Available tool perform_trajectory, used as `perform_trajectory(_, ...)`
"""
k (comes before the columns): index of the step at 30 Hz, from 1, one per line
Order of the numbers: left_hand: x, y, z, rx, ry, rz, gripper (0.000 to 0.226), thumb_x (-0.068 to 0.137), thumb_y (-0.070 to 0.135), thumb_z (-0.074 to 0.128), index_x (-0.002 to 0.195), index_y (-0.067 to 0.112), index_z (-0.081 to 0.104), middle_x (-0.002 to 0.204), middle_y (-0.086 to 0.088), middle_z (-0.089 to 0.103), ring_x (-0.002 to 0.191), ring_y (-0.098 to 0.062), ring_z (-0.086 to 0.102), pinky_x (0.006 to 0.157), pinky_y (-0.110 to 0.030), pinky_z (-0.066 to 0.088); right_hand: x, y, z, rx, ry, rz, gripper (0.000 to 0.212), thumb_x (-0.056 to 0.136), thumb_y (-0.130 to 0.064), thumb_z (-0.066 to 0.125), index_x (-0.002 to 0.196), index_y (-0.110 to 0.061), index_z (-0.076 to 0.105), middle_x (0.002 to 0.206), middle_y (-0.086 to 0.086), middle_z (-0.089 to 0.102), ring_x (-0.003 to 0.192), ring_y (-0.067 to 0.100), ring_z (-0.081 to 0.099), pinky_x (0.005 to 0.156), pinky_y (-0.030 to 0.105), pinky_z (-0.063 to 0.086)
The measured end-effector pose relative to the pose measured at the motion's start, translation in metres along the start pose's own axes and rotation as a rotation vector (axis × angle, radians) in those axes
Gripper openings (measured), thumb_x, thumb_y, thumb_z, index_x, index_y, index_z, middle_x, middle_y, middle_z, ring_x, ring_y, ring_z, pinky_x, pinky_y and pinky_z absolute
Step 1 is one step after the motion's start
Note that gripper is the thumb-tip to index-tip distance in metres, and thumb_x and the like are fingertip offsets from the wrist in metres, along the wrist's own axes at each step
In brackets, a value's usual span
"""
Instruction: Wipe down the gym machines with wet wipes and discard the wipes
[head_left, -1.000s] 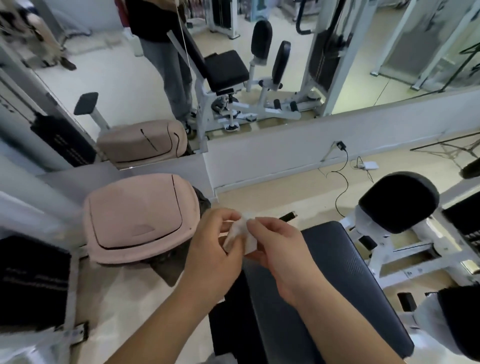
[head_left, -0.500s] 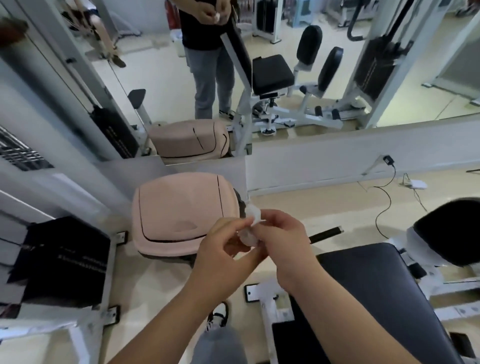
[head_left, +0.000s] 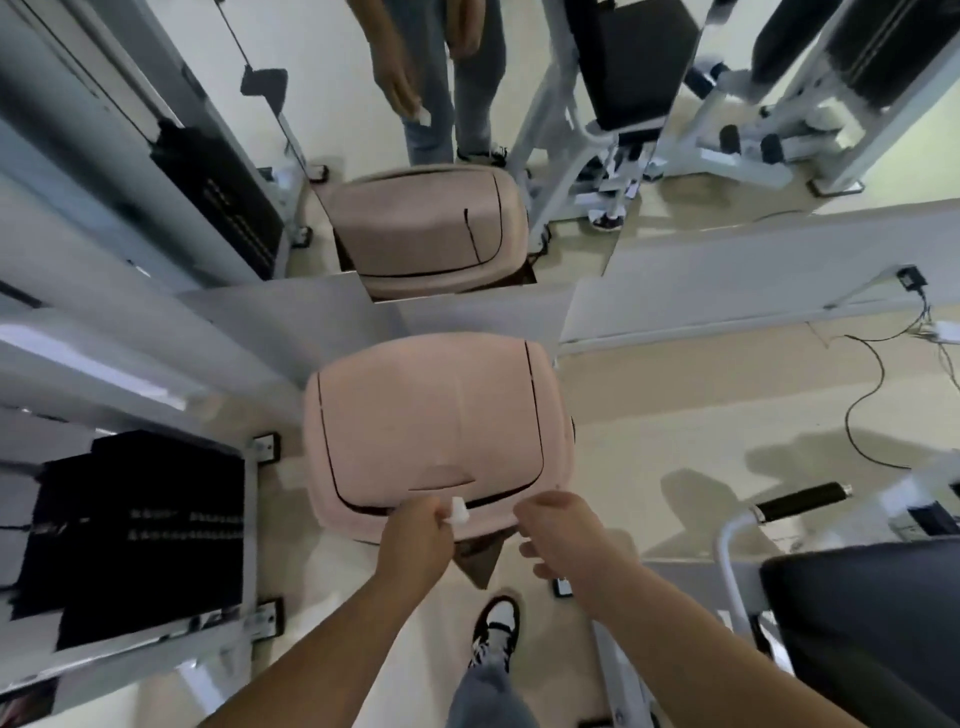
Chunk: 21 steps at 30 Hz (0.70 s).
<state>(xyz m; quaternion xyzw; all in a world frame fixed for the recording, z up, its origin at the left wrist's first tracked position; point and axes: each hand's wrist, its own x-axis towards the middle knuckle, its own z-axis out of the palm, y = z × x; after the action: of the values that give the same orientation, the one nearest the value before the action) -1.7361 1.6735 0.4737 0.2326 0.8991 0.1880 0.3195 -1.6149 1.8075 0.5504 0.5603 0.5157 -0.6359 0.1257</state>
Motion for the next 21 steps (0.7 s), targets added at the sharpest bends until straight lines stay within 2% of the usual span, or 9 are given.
perform_trajectory(3,0.051,-0.027,0.021,0.035,-0.078,0.017,0.029,0.091,0.003,0.047,0.1,0.022,0.067,0.109,0.007,0.053,0.089,-0.016,0.051,0.075,-0.027,0.04,0.039,-0.009,0.021,-0.058,-0.025,0.012,0.01,0.092,-0.012,0.051,0.089,-0.012,0.061,0.08,0.012,0.053,0.072,0.026,0.048,0.057,0.03,0.034)
perform_trajectory(5,0.077,-0.045,0.041,0.1,-0.176,0.012,0.039,0.089,0.01,0.049,0.122,0.022,0.066,0.132,0.003,0.053,0.102,-0.02,0.058,0.087,-0.032,0.051,0.065,-0.012,0.034,-0.069,-0.033,0.024,0.014,0.095,-0.009,0.051,0.089,-0.011,0.062,0.082,0.013,0.056,0.074,0.026,0.052,0.058,0.031,0.038)
perform_trajectory(8,0.098,-0.068,0.065,0.196,-0.326,0.001,0.049,0.095,0.018,0.052,0.144,0.027,0.049,0.147,0.003,0.045,0.122,-0.026,0.058,0.098,-0.04,0.051,0.089,-0.009,0.049,-0.048,-0.049,0.1,0.015,0.1,-0.01,0.051,0.093,-0.01,0.063,0.086,0.014,0.058,0.075,0.027,0.054,0.056,0.028,0.039)
perform_trajectory(10,0.104,-0.079,0.075,0.325,-0.339,0.051,0.042,0.099,0.034,0.042,0.139,0.024,0.053,0.145,-0.001,0.051,0.123,-0.027,0.058,0.098,-0.04,0.049,0.1,-0.002,0.056,-0.028,-0.049,0.139,0.013,0.1,-0.01,0.052,0.098,-0.007,0.065,0.086,0.014,0.058,0.072,0.026,0.054,0.054,0.026,0.039)
perform_trajectory(13,0.113,-0.092,0.085,0.601,-0.329,0.052,0.064,0.097,0.057,0.016,0.131,0.029,0.063,0.134,-0.001,0.063,0.127,-0.032,0.054,0.109,-0.045,0.035,0.109,0.007,0.056,-0.01,-0.026,0.196,0.012,0.099,-0.007,0.052,0.098,-0.007,0.064,0.084,0.014,0.056,0.064,0.023,0.051,0.052,0.024,0.036)
perform_trajectory(15,0.117,-0.093,0.089,0.621,-0.376,-0.02,0.069,0.099,0.062,0.015,0.133,0.027,0.063,0.14,-0.003,0.06,0.134,-0.034,0.045,0.114,-0.051,0.027,0.112,0.011,0.052,-0.018,-0.011,0.193,0.012,0.097,-0.005,0.051,0.094,-0.009,0.062,0.082,0.014,0.054,0.065,0.022,0.049,0.052,0.024,0.034)
perform_trajectory(17,0.118,-0.085,0.085,0.561,-0.357,-0.034,0.068,0.097,0.064,0.02,0.129,0.026,0.066,0.134,-0.005,0.064,0.127,-0.031,0.052,0.108,-0.047,0.037,0.111,0.012,0.047,-0.02,0.006,0.185,0.013,0.096,-0.006,0.052,0.09,-0.01,0.063,0.08,0.013,0.056,0.068,0.023,0.051,0.054,0.026,0.036)
perform_trajectory(18,0.119,-0.08,0.081,0.534,-0.299,-0.009,0.06,0.097,0.062,0.027,0.125,0.027,0.068,0.128,-0.004,0.067,0.12,-0.028,0.058,0.101,-0.043,0.044,0.109,0.011,0.045,-0.018,0.011,0.177,0.014,0.096,-0.006,0.052,0.088,-0.01,0.063,0.079,0.013,0.057,0.068,0.024,0.052,0.056,0.028,0.037)
perform_trajectory(21,0.109,-0.055,0.06,0.481,-0.163,0.042,0.03,0.095,0.034,0.048,0.119,0.026,0.065,0.124,0.001,0.062,0.109,-0.024,0.061,0.086,-0.036,0.05,0.099,0.003,0.038,-0.01,0.026,0.144,0.014,0.096,-0.009,0.053,0.087,-0.011,0.064,0.077,0.011,0.059,0.069,0.024,0.054,0.058,0.03,0.04)
